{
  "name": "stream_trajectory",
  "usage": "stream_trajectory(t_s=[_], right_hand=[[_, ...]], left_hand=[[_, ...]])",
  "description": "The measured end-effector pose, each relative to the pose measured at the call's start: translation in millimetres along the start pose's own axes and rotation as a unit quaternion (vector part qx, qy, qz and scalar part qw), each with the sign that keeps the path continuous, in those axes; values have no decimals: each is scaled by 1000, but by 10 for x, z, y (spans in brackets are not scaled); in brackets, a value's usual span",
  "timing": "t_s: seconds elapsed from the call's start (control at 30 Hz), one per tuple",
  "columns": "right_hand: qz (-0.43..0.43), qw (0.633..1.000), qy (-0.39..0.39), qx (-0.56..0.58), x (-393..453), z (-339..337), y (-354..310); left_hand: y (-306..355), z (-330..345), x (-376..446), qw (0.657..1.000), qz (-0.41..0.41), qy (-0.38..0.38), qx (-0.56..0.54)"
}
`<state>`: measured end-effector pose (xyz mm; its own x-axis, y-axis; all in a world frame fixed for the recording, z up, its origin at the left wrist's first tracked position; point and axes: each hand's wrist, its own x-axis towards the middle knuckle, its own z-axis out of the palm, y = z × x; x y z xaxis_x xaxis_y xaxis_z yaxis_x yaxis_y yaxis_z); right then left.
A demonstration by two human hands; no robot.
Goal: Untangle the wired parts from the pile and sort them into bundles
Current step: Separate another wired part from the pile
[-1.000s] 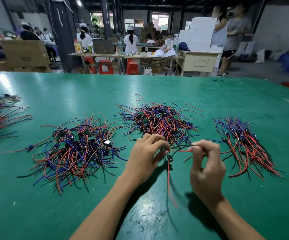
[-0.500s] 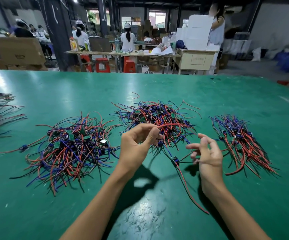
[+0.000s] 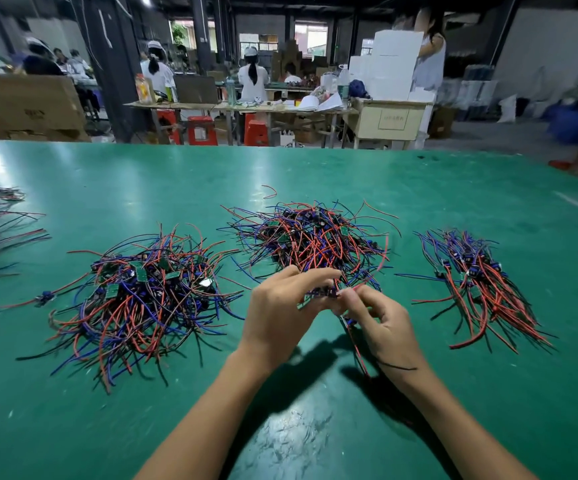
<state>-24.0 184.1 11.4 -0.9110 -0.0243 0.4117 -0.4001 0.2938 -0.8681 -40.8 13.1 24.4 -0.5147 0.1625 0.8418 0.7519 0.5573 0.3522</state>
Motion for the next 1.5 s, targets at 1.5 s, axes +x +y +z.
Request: stream_trajectory(t_s=[1.5], right_hand=[[102,993,16,57,127,282,-5]], left_hand=[[22,28,33,840,-405,-137,-333]])
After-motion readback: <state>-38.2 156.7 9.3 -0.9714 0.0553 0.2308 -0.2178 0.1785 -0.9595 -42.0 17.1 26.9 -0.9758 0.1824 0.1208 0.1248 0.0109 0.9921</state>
